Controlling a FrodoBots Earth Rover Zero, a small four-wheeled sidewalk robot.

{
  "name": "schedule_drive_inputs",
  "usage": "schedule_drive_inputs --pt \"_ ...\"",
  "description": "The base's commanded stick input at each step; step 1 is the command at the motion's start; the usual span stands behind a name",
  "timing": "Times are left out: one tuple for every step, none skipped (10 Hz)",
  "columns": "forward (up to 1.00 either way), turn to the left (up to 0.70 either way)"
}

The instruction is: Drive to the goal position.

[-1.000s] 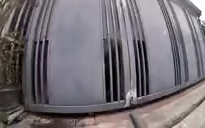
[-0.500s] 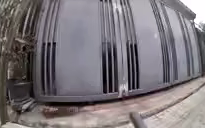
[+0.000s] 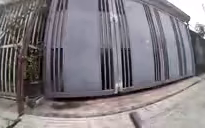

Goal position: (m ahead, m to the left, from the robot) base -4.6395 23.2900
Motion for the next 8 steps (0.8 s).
schedule_drive_inputs --pt "0.00 0.70" --pt "0.00 0.70" --pt "0.00 0.70" --pt "0.00 0.70" --pt "0.00 0.70" --pt "0.00 0.70" --pt "0.00 0.70" --pt "0.00 0.70"
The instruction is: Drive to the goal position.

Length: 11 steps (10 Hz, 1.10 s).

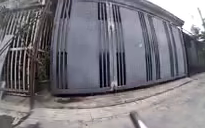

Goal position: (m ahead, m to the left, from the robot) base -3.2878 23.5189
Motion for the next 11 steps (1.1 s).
schedule_drive_inputs --pt "0.00 0.70" --pt "0.00 0.70" --pt "0.00 0.70" --pt "0.00 0.70" --pt "0.00 0.70" --pt "0.00 0.70" --pt "0.00 0.70" --pt "0.00 0.70" --pt "0.00 0.70" --pt "0.00 0.70" --pt "0.00 0.70"
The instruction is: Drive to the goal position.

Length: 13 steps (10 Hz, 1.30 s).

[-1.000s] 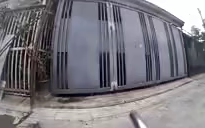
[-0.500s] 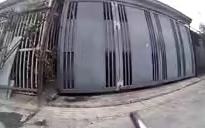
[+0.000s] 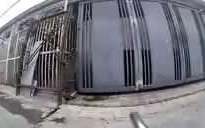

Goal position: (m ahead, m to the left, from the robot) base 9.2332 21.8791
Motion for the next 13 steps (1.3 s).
schedule_drive_inputs --pt "0.00 0.70" --pt "0.00 0.70" --pt "0.00 0.70" --pt "0.00 0.70" --pt "0.00 0.70" --pt "0.00 0.70" --pt "0.00 0.70" --pt "0.00 0.70" --pt "0.00 0.70" --pt "0.00 0.70" --pt "0.00 0.70" --pt "0.00 0.70" --pt "0.00 0.70"
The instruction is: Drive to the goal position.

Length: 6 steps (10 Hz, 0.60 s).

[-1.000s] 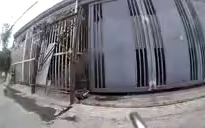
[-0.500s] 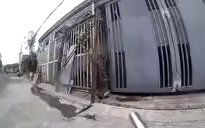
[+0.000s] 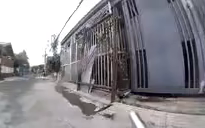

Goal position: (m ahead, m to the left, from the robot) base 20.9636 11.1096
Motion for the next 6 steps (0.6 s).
schedule_drive_inputs --pt "0.00 0.70" --pt "0.13 0.63" --pt "0.70 0.35" --pt "0.70 0.35" --pt "0.70 0.35" --pt "0.70 0.35"
